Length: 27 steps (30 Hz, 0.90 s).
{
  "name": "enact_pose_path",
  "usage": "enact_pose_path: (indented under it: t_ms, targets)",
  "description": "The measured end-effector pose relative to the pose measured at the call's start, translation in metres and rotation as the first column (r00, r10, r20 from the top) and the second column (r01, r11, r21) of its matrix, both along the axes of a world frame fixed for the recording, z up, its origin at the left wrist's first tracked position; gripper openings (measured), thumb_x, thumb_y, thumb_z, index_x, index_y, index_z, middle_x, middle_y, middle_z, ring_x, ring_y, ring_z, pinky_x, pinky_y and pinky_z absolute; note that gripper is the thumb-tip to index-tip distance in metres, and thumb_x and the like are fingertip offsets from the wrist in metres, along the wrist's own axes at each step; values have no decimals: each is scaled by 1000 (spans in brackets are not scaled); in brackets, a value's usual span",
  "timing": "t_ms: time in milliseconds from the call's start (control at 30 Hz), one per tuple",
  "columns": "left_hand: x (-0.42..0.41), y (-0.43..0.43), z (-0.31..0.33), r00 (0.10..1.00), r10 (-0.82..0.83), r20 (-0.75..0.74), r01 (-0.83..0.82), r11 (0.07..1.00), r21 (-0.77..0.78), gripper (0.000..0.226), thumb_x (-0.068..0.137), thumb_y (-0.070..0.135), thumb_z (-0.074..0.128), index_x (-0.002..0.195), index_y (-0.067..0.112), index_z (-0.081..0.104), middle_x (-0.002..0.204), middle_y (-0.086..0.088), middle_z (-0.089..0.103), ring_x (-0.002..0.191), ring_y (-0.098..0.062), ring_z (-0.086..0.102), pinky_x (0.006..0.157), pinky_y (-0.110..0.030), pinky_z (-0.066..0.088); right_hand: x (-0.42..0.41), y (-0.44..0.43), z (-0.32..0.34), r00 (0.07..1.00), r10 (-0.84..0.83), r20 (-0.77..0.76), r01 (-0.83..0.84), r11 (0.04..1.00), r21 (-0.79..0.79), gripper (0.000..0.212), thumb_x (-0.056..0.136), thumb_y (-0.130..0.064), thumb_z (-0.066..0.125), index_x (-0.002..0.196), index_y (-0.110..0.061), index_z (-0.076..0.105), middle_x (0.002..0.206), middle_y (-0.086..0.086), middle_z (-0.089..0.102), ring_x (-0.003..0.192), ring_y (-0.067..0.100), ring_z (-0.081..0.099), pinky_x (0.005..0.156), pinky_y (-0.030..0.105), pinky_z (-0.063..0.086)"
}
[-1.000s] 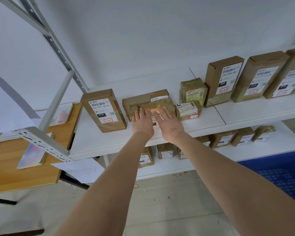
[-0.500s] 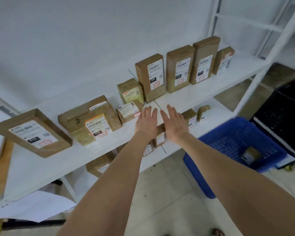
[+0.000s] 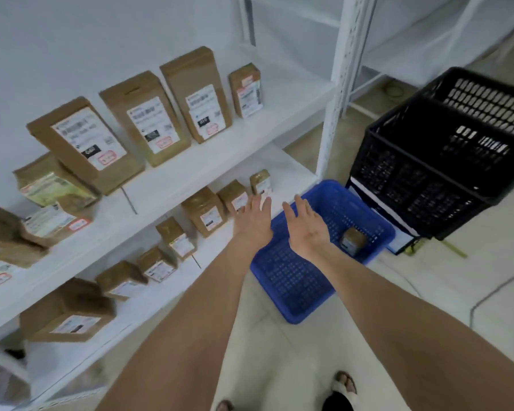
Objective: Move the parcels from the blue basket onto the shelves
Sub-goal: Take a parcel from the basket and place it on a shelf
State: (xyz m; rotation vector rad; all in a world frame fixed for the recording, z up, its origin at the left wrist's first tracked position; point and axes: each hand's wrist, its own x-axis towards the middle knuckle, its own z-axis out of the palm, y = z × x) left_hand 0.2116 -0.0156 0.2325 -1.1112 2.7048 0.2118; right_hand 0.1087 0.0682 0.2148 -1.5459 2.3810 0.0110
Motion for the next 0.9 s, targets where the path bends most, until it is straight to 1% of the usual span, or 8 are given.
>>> enact_pose_path:
  t_ms: [67, 133, 333, 467, 567, 700, 800, 900]
  targets:
    - [-37, 15, -13, 1000, 12, 5, -12, 999, 35, 77, 89, 22, 59, 150, 10, 13, 157, -15, 11, 143, -31, 17, 111, -39, 27, -39, 13, -11, 1000, 6, 5, -6, 999, 42, 84, 93, -10, 57, 154, -16, 0, 161, 14, -8, 149, 31, 0, 117, 39, 23]
    - [-71, 24, -26, 1000, 23, 10, -24, 998, 64, 79, 89, 24, 61, 150, 9, 14, 157, -15, 11, 144, -31, 15, 112, -39, 27, -72, 22, -23, 1000, 5, 13, -6, 996, 90, 85, 93, -12, 57, 154, -15, -3, 161, 14, -8, 149, 31, -1, 118, 39, 21]
    - [-156, 26, -77, 998, -11, 57, 5, 994, 109, 78, 89, 26, 60, 150, 8, 13, 155, -16, 14, 143, -31, 17, 113, -40, 28, -156, 21, -72, 999, -13, 50, 3, 983, 183, 88, 94, -15, 57, 154, -16, -7, 161, 12, -10, 149, 30, -4, 120, 40, 14]
    - [-211, 7, -123, 996, 5, 85, -18, 987, 159, 80, 90, 24, 59, 151, 7, 10, 157, -16, 9, 146, -30, 9, 117, -42, 20, -209, -2, -114, 998, -11, 66, -3, 975, 221, 89, 94, -15, 58, 154, -16, -8, 161, 12, -11, 149, 30, -4, 121, 41, 12]
    - [-253, -10, -165, 993, 2, 119, -24, 982, 186, 81, 92, 27, 58, 151, 5, 7, 158, -17, 7, 147, -30, 7, 118, -41, 18, -247, -20, -156, 996, -27, 85, 4, 966, 260, 89, 94, -15, 57, 154, -16, -9, 161, 12, -11, 149, 29, -6, 121, 41, 10]
    - [-303, -22, -226, 988, -10, 154, -28, 969, 244, 82, 93, 29, 57, 150, 2, 5, 158, -17, 7, 147, -30, 7, 118, -40, 20, -289, -33, -220, 991, -46, 124, 4, 947, 322, 89, 96, -21, 57, 153, -15, -11, 161, 12, -12, 149, 30, -7, 121, 42, 9]
    - [-334, -21, -279, 986, -13, 167, -36, 957, 286, 78, 93, 25, 57, 150, 2, 9, 156, -17, 12, 145, -29, 13, 117, -37, 23, -314, -35, -274, 984, -87, 155, 29, 938, 345, 90, 95, -25, 58, 153, -16, -10, 161, 14, -9, 149, 31, -2, 121, 41, 10]
    - [-358, -12, -338, 984, 17, 176, -76, 940, 332, 75, 92, 21, 59, 149, 4, 15, 154, -16, 18, 143, -26, 20, 114, -35, 26, -332, -30, -336, 974, -124, 191, 46, 928, 370, 86, 96, -33, 55, 153, -16, -7, 161, 15, -4, 148, 31, 3, 120, 41, 12]
